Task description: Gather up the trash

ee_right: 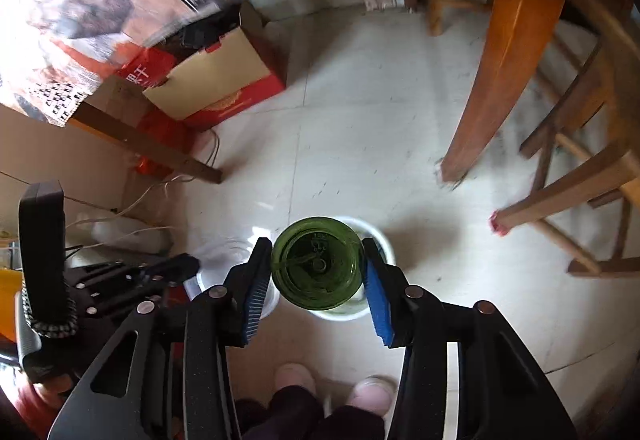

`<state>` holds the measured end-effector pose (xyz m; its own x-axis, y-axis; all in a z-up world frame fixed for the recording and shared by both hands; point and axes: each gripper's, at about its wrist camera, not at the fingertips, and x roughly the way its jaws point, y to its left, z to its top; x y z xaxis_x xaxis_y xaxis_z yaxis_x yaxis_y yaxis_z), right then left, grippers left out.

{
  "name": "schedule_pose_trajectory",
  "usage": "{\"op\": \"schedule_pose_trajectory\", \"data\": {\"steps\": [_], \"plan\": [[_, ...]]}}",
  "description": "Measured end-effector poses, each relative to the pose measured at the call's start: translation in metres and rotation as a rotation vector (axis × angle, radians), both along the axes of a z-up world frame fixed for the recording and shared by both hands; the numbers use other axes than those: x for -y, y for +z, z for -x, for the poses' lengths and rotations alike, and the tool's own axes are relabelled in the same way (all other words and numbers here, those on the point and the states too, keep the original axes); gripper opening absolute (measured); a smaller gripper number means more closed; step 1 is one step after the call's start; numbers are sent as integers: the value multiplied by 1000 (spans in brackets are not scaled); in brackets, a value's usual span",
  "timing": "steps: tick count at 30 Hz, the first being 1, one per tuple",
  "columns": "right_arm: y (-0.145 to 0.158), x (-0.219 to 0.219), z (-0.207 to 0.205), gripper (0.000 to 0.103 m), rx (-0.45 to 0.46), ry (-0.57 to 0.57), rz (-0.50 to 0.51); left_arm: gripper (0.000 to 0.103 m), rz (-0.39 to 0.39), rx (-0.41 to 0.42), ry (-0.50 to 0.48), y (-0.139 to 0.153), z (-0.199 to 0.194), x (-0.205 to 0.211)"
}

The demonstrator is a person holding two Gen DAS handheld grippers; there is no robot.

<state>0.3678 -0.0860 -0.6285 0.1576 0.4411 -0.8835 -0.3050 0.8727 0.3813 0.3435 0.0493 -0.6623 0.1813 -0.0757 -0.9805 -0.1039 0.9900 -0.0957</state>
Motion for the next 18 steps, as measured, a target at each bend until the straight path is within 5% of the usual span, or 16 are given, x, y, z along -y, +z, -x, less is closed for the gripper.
{"op": "schedule_pose_trajectory", "data": {"steps": [5, 9, 18], "plan": [[-14, 4, 3, 50, -36, -25, 12, 3, 32, -22, -11, -18, -10, 17], [-17, 9, 6, 50, -47, -24, 35, 39, 78, -65, -31, -21, -18, 26], [12, 22, 7, 50, -29, -31, 66, 41, 27, -2, -49, 36, -18, 29]]}}
